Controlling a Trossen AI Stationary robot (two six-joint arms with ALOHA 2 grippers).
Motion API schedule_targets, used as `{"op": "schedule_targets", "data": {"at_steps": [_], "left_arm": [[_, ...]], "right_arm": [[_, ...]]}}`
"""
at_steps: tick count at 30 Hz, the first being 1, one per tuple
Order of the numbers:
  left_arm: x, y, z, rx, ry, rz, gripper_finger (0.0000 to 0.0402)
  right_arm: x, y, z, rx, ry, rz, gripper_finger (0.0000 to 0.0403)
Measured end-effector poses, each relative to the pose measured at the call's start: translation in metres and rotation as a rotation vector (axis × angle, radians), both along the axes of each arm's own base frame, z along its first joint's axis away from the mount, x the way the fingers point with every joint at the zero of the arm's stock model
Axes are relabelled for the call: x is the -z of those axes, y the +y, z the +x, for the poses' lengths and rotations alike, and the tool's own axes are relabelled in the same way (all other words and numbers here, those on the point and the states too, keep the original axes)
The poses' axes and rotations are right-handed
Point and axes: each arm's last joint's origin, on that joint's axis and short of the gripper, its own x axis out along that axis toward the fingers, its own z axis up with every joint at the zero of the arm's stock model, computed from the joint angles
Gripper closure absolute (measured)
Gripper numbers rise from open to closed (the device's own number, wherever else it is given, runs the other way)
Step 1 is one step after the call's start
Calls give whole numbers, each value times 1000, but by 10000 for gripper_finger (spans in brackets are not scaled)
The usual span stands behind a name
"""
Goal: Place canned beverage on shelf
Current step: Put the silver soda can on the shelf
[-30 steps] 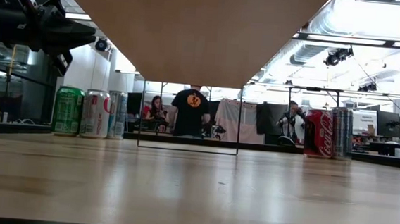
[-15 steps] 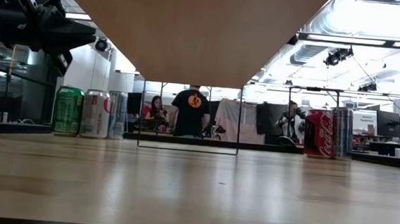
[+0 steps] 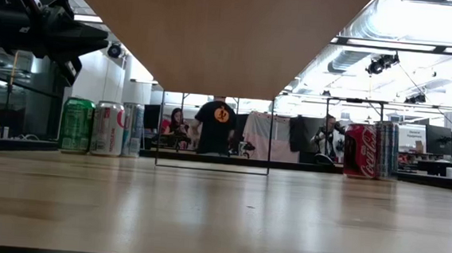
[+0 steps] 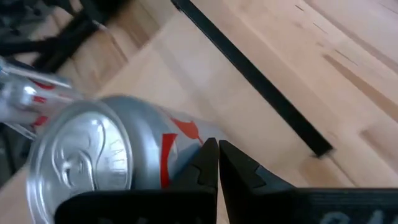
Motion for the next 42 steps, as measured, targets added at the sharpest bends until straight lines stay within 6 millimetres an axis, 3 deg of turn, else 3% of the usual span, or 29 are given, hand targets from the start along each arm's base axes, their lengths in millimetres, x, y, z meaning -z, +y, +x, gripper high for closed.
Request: {"op": "schedule_targets", "data": {"at_steps": [9,14,18,33,42], "left_arm": [[0,0,0,0,-1,0,401],[0,0,0,0,-1,0,401],[0,0,0,0,-1,0,401],[0,0,0,0,7,-1,401],[0,0,0,0,6,-1,401]], "right_arm": [[5,5,10,38,-25,46,403],[12,-13,3,216,61,61,403],[20,-24,3,261,99,99,403],[40,-30,16,291,138,161,403],[39,-34,28,360,29,196,403]]}}
